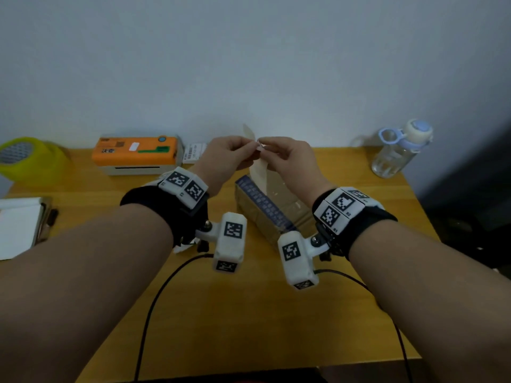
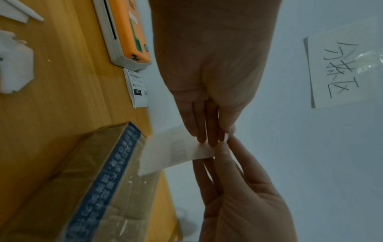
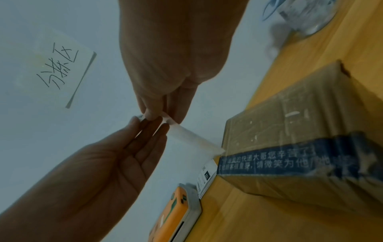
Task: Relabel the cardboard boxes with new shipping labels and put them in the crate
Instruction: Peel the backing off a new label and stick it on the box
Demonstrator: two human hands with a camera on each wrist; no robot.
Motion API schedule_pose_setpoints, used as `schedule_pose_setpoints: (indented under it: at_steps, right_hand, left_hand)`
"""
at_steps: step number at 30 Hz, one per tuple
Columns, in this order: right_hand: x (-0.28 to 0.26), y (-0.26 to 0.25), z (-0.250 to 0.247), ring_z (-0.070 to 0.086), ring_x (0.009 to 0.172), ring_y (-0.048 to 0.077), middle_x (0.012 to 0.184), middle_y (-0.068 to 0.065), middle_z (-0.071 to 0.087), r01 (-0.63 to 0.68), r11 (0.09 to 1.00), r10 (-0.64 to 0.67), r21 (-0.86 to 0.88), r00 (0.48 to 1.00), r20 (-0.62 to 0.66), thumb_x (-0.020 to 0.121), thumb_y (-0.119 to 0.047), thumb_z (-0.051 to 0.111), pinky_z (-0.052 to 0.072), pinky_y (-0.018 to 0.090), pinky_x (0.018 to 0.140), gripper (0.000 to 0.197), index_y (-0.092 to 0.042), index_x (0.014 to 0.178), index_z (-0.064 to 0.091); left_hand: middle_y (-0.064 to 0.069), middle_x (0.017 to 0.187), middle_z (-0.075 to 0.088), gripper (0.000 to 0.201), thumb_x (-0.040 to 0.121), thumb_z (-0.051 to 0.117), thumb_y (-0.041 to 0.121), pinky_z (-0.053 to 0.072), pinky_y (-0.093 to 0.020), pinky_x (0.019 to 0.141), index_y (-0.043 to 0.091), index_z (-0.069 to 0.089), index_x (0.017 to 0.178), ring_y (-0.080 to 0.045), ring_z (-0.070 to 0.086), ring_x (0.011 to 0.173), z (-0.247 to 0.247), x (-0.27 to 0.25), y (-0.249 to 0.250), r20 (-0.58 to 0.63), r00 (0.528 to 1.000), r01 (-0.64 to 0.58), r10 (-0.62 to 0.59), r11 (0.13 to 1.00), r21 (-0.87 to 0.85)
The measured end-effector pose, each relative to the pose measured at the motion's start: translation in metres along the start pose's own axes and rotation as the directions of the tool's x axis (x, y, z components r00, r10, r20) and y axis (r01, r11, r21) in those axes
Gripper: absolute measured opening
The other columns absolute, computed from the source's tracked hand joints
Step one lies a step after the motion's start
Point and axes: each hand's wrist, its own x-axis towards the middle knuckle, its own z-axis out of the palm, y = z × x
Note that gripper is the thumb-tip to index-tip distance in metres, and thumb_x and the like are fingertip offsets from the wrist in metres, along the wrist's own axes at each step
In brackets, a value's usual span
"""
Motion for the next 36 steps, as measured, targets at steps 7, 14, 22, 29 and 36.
schedule_pose_setpoints:
  at_steps: [7,14,22,29,36]
  right_hand:
    - [-0.004,0.003,-0.014,0.068,0.094,0.019,0.097,0.007,0.071,-0.016,0.998,0.017,0.054,1.000,-0.016,0.088,-0.006,0.063,0.056,0.041,0.085,0.017,-0.011,0.103,0.070]
    - [-0.006,0.001,-0.023,0.067,0.096,0.024,0.100,0.011,0.070,-0.046,0.993,0.049,0.109,0.998,-0.024,0.089,-0.006,0.062,0.057,0.039,0.083,0.017,-0.010,0.104,0.070]
    - [-0.003,-0.002,-0.024,0.067,0.095,0.022,0.099,0.010,0.070,-0.052,0.989,0.054,0.141,0.998,-0.011,0.089,-0.007,0.062,0.057,0.038,0.083,0.016,-0.009,0.103,0.070]
    - [0.002,-0.004,-0.013,0.069,0.092,0.018,0.095,0.006,0.073,-0.032,0.988,0.033,0.154,0.999,-0.002,0.086,-0.017,0.068,0.057,0.038,0.084,0.018,-0.007,0.100,0.072]
    - [0.005,-0.006,-0.006,0.069,0.091,0.022,0.093,0.009,0.073,-0.045,0.979,0.048,0.197,0.999,-0.008,0.088,-0.015,0.065,0.057,0.043,0.084,0.017,-0.005,0.100,0.072]
  left_hand:
    - [-0.008,0.095,0.068,0.012,0.095,0.052,0.013,0.055,-0.024,0.085,0.009,0.063,0.093,-0.014,0.066,0.091,0.012,-0.004,0.003,0.025,1.000,0.007,-0.005,0.996,-0.088]
    - [-0.011,0.096,0.067,0.008,0.093,0.055,0.011,0.055,-0.027,0.085,0.010,0.063,0.090,-0.017,0.066,0.093,0.017,-0.001,0.008,0.055,0.998,-0.001,0.006,0.995,-0.103]
    - [-0.004,0.089,0.067,0.010,0.093,0.055,0.012,0.054,-0.025,0.083,0.013,0.061,0.086,-0.014,0.066,0.087,0.020,0.001,0.012,0.007,1.000,-0.021,0.022,0.998,-0.053]
    - [-0.002,0.087,0.064,0.011,0.093,0.055,0.014,0.051,-0.028,0.083,0.016,0.061,0.084,-0.015,0.061,0.090,0.014,0.004,0.010,-0.044,0.996,-0.068,0.072,0.995,0.073]
    - [0.000,0.085,0.064,0.011,0.094,0.054,0.017,0.051,-0.024,0.076,0.018,0.061,0.085,-0.013,0.061,0.087,0.012,0.007,0.007,-0.096,0.989,-0.101,0.108,0.992,0.082]
